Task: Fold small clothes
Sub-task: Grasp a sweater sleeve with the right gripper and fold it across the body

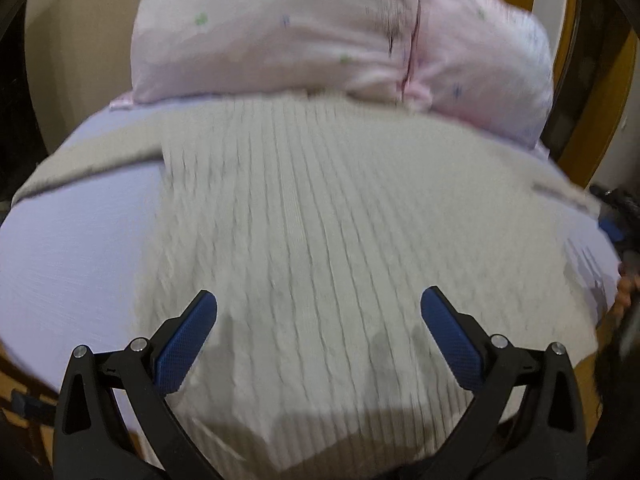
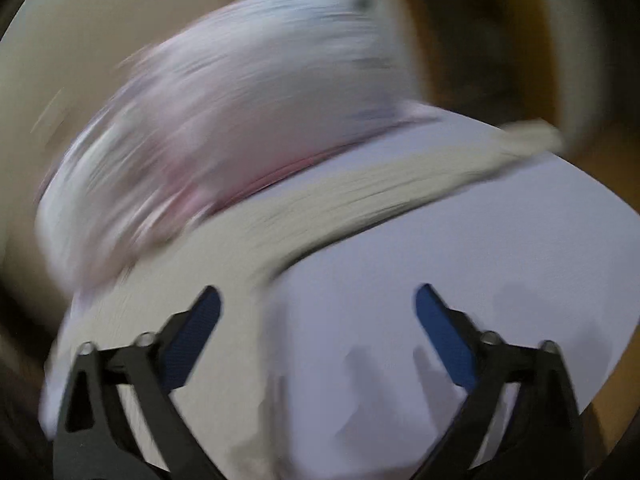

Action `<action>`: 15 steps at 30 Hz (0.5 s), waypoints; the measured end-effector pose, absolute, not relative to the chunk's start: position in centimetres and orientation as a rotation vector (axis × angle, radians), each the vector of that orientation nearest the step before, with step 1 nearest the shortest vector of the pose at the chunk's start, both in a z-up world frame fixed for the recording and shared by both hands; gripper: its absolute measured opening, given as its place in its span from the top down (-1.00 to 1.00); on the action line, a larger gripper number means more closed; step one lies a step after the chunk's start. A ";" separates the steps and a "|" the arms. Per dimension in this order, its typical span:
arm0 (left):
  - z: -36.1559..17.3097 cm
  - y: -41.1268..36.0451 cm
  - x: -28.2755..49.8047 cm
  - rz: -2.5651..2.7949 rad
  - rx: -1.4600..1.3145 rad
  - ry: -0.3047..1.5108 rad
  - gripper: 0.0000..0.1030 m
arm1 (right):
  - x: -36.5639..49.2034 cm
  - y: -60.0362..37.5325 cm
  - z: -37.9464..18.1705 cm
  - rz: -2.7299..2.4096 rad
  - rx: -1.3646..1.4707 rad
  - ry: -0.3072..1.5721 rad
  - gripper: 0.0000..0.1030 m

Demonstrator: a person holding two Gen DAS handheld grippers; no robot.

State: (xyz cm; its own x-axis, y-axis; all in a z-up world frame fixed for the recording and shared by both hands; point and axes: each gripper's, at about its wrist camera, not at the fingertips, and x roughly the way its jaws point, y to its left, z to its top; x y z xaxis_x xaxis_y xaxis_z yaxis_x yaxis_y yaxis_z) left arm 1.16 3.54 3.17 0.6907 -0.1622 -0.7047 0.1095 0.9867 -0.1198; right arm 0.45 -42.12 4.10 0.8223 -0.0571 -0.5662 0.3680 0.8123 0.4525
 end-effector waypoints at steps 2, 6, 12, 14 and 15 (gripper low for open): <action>4.0 4.9 2.2 -0.187 -0.111 0.755 -0.97 | 2.3 -47.9 3.5 -0.334 0.709 0.589 -0.31; 4.5 8.1 4.7 -0.250 -0.237 0.722 -0.97 | 5.6 -57.1 0.6 -0.465 0.973 0.621 -0.19; 4.8 13.6 8.1 -0.116 -0.343 0.721 -0.97 | 8.5 -61.6 -0.8 -0.536 1.086 0.548 0.37; 4.9 16.0 8.5 -0.053 -0.386 0.713 -0.97 | 9.0 -62.3 -1.6 -0.569 1.102 0.547 0.85; 4.9 17.4 8.7 -0.015 -0.408 0.711 -0.97 | 9.3 -62.7 -1.8 -0.573 1.104 0.536 0.86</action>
State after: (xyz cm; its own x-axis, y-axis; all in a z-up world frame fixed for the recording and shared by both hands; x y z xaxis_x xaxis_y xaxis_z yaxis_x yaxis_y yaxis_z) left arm 8.72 17.38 4.85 0.7611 -0.1505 -0.6309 -0.1239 0.9210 -0.3692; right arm 9.31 -62.67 -1.77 0.7365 -0.1595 -0.6574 0.6664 0.3377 0.6647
